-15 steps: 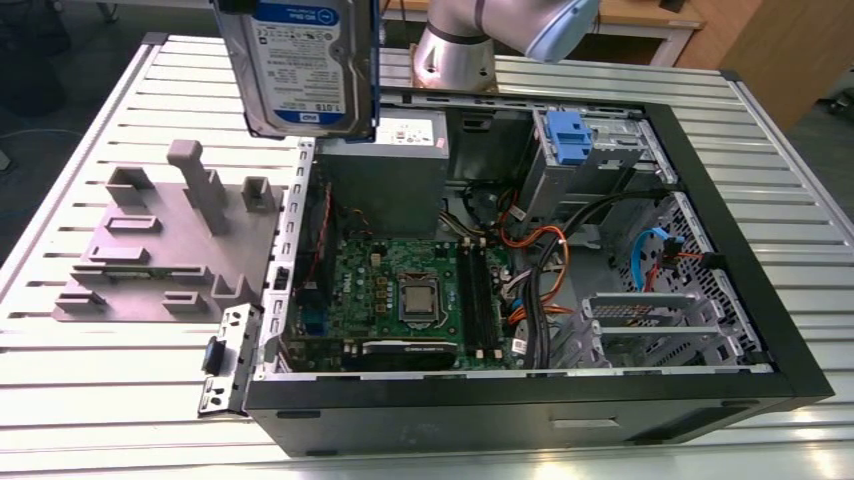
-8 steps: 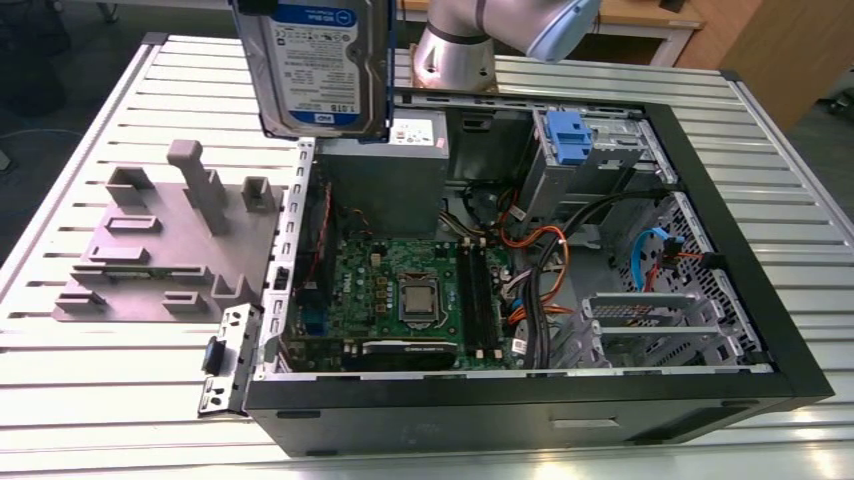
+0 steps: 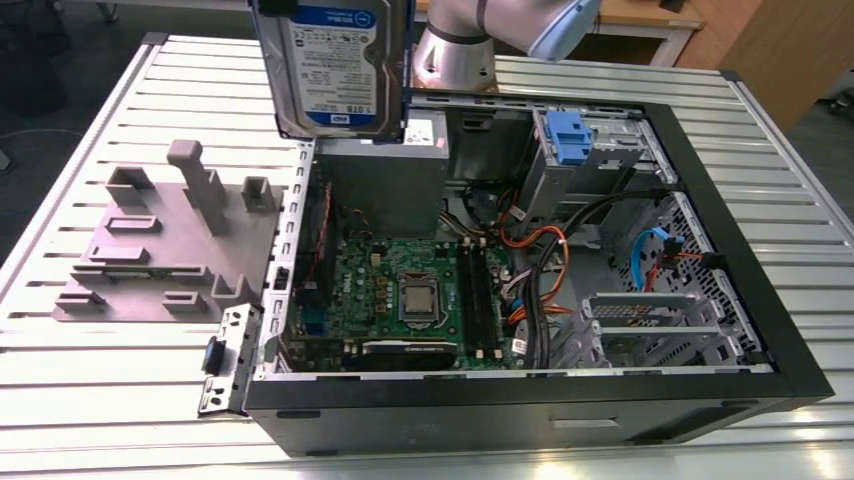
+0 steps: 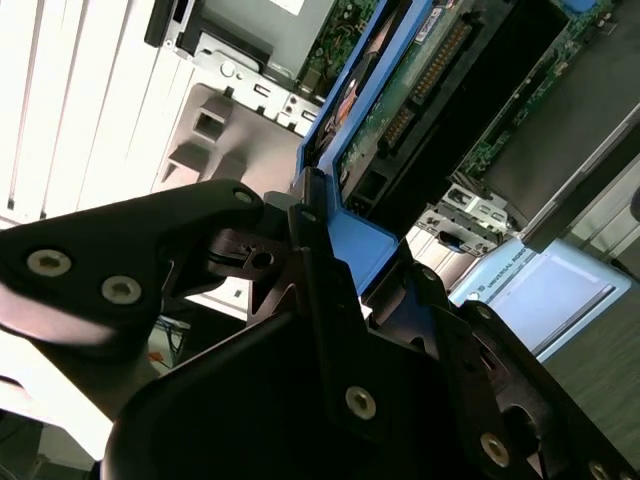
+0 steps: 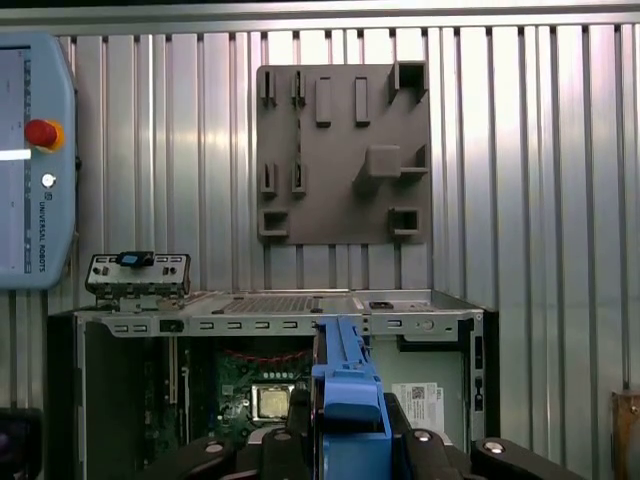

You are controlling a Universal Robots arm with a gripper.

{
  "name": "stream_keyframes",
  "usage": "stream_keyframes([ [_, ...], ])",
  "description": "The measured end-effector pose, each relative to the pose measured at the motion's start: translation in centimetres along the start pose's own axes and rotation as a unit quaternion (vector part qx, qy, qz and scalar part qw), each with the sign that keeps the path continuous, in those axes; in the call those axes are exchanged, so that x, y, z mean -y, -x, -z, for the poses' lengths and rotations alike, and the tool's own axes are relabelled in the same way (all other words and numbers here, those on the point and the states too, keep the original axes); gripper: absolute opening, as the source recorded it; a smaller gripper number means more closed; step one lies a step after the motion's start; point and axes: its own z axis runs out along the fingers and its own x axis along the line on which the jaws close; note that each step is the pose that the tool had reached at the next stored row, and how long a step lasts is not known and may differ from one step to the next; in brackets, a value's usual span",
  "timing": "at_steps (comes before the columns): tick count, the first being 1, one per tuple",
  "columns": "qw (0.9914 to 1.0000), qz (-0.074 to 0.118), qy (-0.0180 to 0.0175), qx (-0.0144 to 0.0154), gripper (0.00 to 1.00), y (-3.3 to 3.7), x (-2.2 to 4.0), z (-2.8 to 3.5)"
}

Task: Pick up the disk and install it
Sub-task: 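Pick up the disk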

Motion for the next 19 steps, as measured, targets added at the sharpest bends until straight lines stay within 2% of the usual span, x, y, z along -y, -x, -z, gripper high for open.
stream_keyframes([
  [19,1.00000,0.000,0.0000,0.0000,0.36,0.10,2.96,-0.03],
])
